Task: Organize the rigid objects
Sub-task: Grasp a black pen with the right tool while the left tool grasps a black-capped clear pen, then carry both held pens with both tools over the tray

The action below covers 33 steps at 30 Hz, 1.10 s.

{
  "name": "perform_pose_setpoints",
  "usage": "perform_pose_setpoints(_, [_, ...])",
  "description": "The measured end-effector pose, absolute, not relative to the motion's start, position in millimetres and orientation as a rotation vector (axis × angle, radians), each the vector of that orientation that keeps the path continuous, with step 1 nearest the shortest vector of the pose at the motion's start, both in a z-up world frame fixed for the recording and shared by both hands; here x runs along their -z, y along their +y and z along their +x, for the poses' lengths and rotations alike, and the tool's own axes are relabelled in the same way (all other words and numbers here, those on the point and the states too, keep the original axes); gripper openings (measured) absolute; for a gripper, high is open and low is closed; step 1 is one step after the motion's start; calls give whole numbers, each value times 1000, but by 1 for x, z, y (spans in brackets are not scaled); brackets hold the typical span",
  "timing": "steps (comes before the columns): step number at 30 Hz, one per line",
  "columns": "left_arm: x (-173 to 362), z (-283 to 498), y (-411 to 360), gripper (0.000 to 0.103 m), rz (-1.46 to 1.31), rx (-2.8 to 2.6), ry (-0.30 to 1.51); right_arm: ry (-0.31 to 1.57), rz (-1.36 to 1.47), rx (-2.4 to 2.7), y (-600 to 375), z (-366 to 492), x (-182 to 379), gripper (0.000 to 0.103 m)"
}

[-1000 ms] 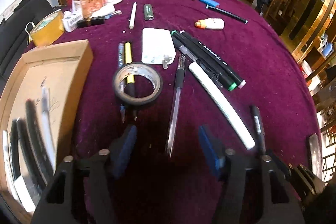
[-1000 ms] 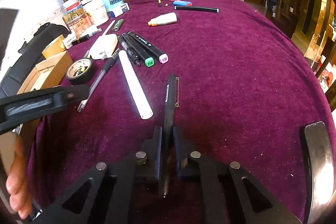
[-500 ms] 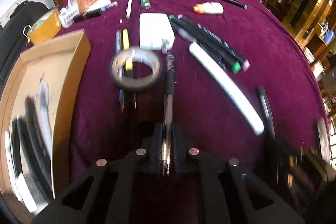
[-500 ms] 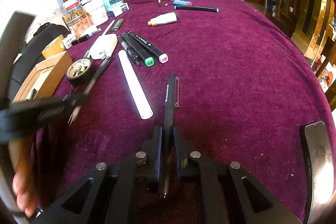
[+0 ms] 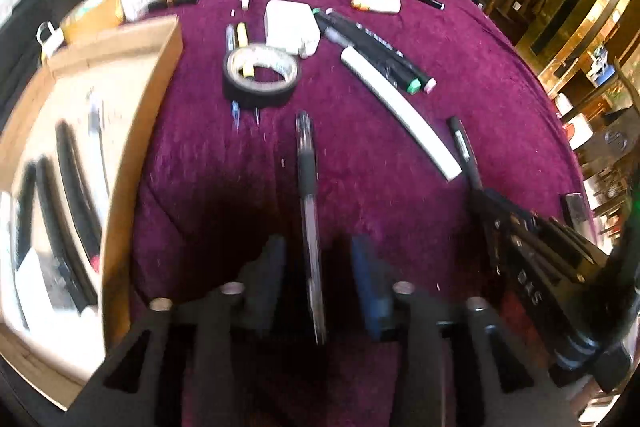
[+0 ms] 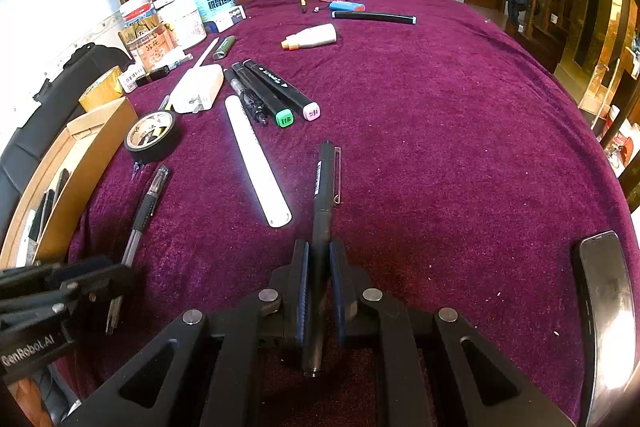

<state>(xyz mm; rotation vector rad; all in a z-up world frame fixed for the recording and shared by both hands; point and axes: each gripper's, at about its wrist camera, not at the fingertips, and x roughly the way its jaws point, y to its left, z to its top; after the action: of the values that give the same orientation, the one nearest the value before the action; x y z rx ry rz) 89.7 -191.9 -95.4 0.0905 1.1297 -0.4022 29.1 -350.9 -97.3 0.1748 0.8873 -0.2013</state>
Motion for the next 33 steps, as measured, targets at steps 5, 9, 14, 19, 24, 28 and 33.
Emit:
perform_pose_setpoints(5, [99,102,-203,37,148,358,1096,885,186,200,-351,29,97,10])
perform_pose_setpoints(9, [99,106,-204,28,160,333,1075,886,176,203,-350,29,97,10])
perform_pose_setpoints(14, [106,104,-207,10,183,325,1076,885,162,212,-349,29,97,10])
perform_pose_setpoints(19, [107,100,-208,10,191,314,1046,886,144,223,-346,30,97,10])
perform_pose_setpoints(24, [103,93,-197,9,121,322,1044,867,158,228,-347,26,96,9])
perform_pose_setpoints(28, [89,84,-180,9,70,295,1007,816,173,210,-349,18,90,8])
perform_pose_setpoints(33, [73,74,-160,9,46,263,979,756,211,156,-346,11,82,8])
